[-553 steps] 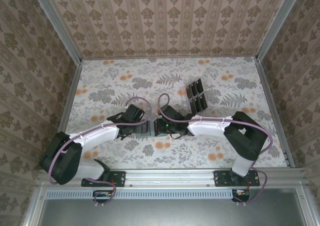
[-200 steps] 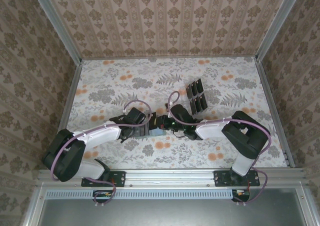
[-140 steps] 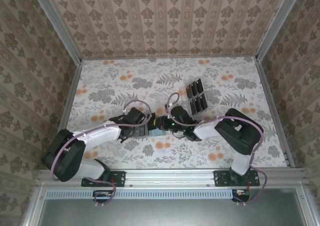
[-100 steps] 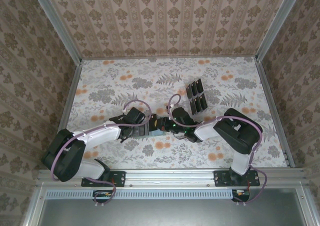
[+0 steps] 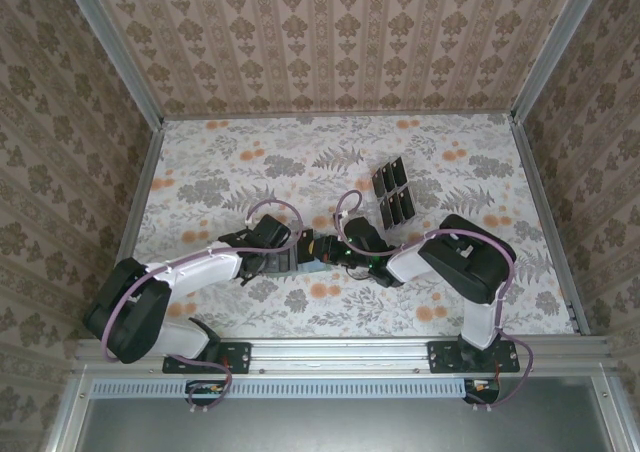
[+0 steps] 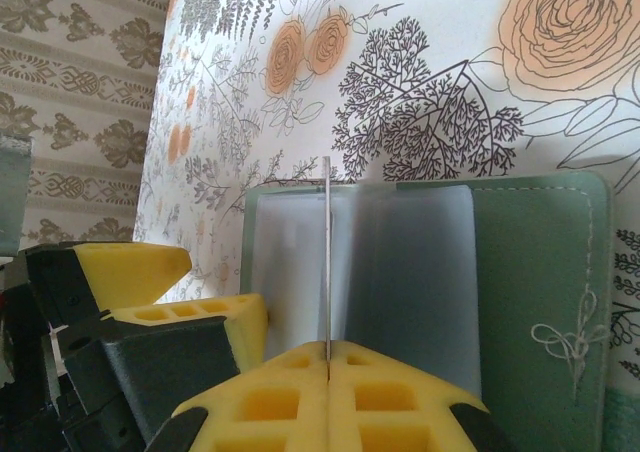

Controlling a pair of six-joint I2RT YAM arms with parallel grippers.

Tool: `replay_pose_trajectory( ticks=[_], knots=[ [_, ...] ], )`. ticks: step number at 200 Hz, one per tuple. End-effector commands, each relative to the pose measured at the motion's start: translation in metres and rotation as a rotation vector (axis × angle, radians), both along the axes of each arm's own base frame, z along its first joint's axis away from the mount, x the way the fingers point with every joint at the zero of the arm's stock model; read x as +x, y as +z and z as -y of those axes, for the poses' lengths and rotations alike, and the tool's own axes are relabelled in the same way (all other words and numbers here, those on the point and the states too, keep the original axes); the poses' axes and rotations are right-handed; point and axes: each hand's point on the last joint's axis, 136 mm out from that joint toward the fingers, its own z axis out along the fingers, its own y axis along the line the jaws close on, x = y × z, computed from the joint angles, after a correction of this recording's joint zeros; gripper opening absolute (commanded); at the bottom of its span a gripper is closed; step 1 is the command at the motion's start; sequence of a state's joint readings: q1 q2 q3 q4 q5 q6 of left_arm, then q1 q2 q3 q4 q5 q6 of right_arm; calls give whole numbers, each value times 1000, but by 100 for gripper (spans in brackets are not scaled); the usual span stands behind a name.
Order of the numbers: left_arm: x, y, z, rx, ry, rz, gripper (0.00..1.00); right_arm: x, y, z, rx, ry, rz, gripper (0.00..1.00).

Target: Put the credit cards into the card holder

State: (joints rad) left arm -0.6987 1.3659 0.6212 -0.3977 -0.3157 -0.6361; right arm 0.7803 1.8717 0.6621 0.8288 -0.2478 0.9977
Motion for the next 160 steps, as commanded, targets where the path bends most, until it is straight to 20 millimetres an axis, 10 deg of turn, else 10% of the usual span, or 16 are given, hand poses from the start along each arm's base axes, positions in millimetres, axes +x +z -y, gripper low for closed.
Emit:
replay_pose_trajectory(
  ticks=[1,160],
  knots=[
    [-13,-10,-18,63,27,-48,100,2,-4,3,15,-13,3,0],
    [-13,-10,-18,61,27,-48,100,-7,-18,-2,75,16,-36,0]
  ],
)
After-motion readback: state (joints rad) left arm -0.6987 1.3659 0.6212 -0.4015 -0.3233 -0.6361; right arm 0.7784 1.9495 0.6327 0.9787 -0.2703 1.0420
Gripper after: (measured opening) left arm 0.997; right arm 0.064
